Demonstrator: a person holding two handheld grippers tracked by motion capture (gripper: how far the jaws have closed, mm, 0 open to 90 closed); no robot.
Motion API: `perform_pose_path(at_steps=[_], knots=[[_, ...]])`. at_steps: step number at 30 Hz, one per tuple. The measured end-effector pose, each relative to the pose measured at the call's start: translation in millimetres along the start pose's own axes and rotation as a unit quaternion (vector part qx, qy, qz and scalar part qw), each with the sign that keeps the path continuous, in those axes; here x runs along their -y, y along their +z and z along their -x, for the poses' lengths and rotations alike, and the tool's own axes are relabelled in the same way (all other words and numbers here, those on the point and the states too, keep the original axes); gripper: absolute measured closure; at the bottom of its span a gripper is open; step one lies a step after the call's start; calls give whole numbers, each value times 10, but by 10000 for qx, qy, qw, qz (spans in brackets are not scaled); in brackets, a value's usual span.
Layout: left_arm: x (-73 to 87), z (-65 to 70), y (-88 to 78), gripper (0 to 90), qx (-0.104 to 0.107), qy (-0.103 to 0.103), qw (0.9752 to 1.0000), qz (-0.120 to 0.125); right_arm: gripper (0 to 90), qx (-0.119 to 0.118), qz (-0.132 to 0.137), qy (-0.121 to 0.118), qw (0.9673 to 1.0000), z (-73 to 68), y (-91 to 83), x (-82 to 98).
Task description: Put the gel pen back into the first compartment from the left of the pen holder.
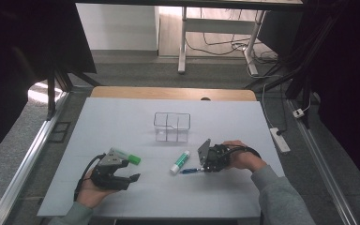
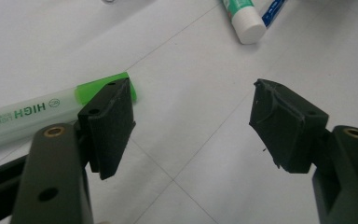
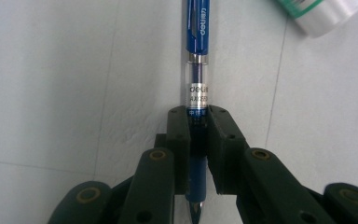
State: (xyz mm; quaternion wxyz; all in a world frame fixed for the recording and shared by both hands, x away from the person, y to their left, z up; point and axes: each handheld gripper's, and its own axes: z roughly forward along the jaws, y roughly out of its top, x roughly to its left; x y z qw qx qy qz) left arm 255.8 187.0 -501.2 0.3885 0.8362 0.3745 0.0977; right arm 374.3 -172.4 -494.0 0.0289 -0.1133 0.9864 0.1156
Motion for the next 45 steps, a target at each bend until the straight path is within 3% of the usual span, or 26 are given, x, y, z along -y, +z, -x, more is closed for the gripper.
perform_pose_path(at_steps=[7, 8, 10, 13, 19, 20, 23, 24, 25, 26, 27, 28, 32, 33, 34, 36, 37, 39, 41, 45], knots=[[0, -9, 2, 301, -2, -2, 10000, 1, 798, -58, -6, -78, 10000, -55, -37, 23], [0, -9, 4, 301, 0, -3, 10000, -1, 798, -16, 176, -41, 9998, -72, -69, 47], [-1, -8, 10, 301, 3, 3, 10000, -14, 798, 9, 242, -16, 9997, -78, -98, 58], [-4, -5, 24, 301, 5, 13, 10000, -37, 798, 141, 546, 65, 9984, -98, -173, 94], [-12, 7, 44, 300, 12, 12, 10000, -60, 798, 421, 954, 425, 9936, -150, -311, 161], [-13, 6, 46, 300, 11, 25, 10000, -63, 798, 482, 1124, 575, 9908, -155, -340, 189], [-14, 8, 47, 300, 9, 27, 10000, -58, 798, 645, 1186, 753, 9880, -160, -365, 210], [-15, 9, 46, 299, 8, 29, 10000, -54, 798, 738, 1274, 1006, 9840, -165, -393, 230], [-16, 10, 46, 299, 5, 33, 10000, -51, 798, 738, 1274, 1006, 9840, -165, -393, 230], [-17, 11, 46, 300, 5, 38, 10000, -48, 798, 828, 1419, 1248, 9785, -169, -433, 248], [-18, 13, 47, 300, 5, 41, 10000, -46, 798, 828, 1419, 1248, 9785, -169, -433, 248], [-19, 16, 48, 300, 8, 34, 10000, -46, 798, 854, 1577, 1467, 9728, -177, -471, 256], [-24, 24, 53, 300, 1, 47, 10000, -39, 798, 878, 1631, 1670, 9684, -199, -502, 234], [-27, 24, 54, 300, 0, 63, 10000, -37, 798, 855, 1728, 1896, 9628, -206, -512, 215], [-28, 26, 54, 300, 0, 67, 10000, -37, 798, 855, 1728, 1896, 9628, -206, -512, 215], [-29, 29, 54, 300, -5, 78, 10000, -35, 798, 783, 1933, 2174, 9535, -222, -515, 186], [-29, 32, 53, 300, -1, 75, 10000, -34, 798, 783, 1933, 2174, 9535, -222, -515, 186], [-30, 33, 53, 301, -4, 83, 10000, -30, 798, 699, 2002, 2410, 9471, -253, -511, 143], [-30, 36, 52, 302, -9, 91, 10000, -21, 798, 673, 2020, 2457, 9457, -256, -510, 134], [-36, 44, 52, 304, -18, 139, 9999, -11, 798, 518, 2222, 2758, 9337, -270, -512, 114]])
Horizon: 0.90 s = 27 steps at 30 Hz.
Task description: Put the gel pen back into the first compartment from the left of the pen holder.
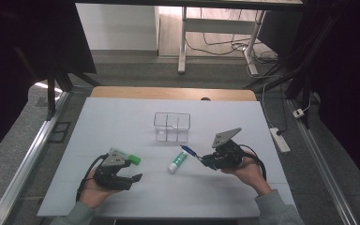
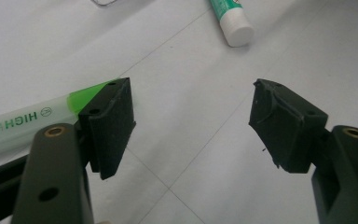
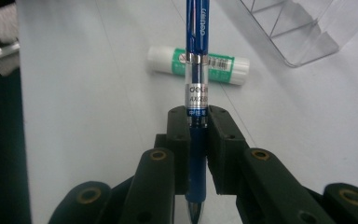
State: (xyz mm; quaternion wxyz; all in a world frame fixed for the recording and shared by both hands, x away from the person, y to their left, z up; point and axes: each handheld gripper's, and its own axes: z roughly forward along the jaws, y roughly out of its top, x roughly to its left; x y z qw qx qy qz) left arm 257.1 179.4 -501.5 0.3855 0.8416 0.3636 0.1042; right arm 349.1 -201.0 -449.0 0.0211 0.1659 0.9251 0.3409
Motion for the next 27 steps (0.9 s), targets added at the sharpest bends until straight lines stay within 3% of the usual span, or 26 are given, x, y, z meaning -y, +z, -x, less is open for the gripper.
perform_pose_path(at_steps=[3, 6, 27], knots=[[-3, 11, 2, 306, -15, 28, 10000, 13, 798, -114, 131, 248, 9995, -12, 16, 1], [-8, 21, -2, 308, -33, 83, 10000, 38, 798, -165, 138, 329, 9992, -14, 41, 3], [-189, 225, 19, 319, -166, 773, 9966, 233, 798, -420, -136, 384, 9983, -82, 222, -64]])
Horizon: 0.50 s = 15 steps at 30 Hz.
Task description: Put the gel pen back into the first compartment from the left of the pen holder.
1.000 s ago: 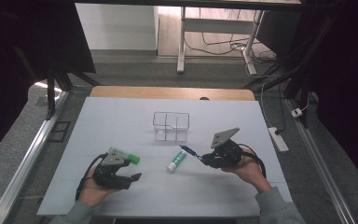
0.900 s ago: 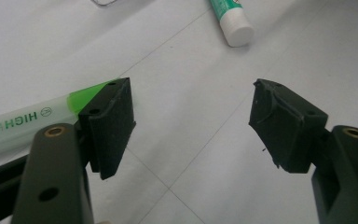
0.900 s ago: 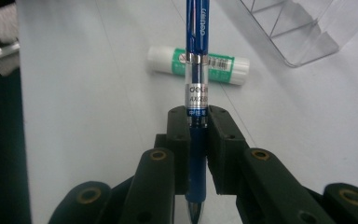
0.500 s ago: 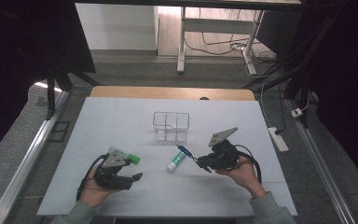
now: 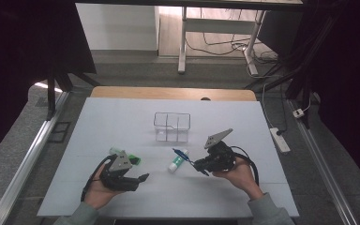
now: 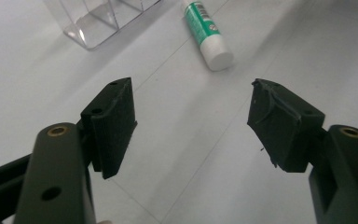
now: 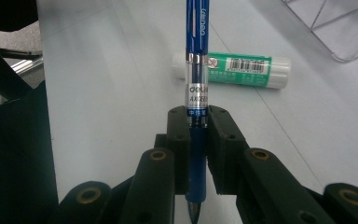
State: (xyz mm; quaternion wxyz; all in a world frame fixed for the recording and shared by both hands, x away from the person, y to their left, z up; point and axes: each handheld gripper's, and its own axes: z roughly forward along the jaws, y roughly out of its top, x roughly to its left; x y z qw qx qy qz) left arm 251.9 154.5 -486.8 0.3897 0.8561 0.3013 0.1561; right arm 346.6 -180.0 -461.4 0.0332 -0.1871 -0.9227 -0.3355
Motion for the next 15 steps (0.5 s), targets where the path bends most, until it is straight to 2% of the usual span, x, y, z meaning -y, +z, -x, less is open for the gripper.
perform_pose_path(at_steps=[15], knots=[[-269, 172, 110, 320, -38, 669, 9978, -18, 798, -270, -239, -31, 9993, -72, 139, -107]])
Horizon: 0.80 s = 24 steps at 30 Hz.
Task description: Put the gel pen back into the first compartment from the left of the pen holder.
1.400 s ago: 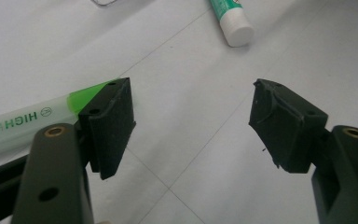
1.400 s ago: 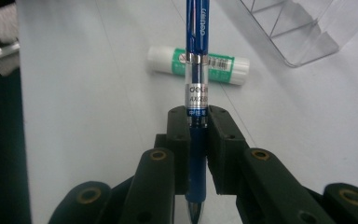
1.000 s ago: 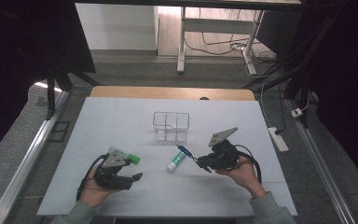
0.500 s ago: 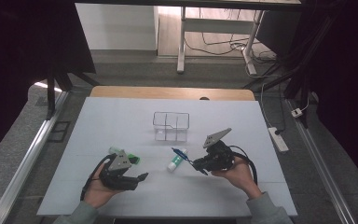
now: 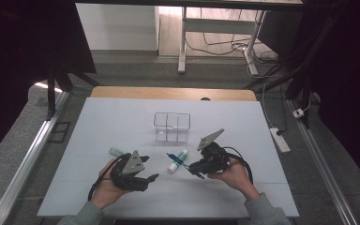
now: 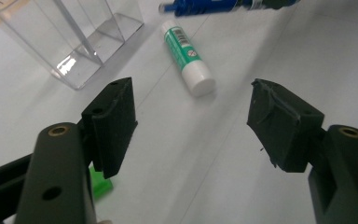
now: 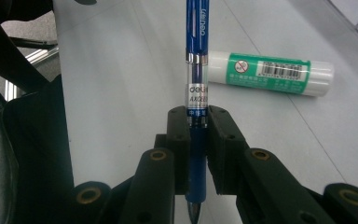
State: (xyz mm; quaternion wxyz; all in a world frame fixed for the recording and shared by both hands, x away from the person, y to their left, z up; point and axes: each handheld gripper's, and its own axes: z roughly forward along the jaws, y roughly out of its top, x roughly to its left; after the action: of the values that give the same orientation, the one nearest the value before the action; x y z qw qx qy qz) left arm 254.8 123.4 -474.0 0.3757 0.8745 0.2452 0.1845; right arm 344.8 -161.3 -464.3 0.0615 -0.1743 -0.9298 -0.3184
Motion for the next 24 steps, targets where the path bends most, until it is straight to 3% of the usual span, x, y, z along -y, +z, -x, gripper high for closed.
perform_pose_path(at_steps=[9, 24], knots=[[-148, 36, 147, 319, 18, 301, 9995, -110, 798, -162, -114, 33, 9998, -16, 73, -53], [-289, 105, 260, 319, -157, 749, 9969, -170, 798, -326, -379, 54, 9987, -59, 189, -166]])
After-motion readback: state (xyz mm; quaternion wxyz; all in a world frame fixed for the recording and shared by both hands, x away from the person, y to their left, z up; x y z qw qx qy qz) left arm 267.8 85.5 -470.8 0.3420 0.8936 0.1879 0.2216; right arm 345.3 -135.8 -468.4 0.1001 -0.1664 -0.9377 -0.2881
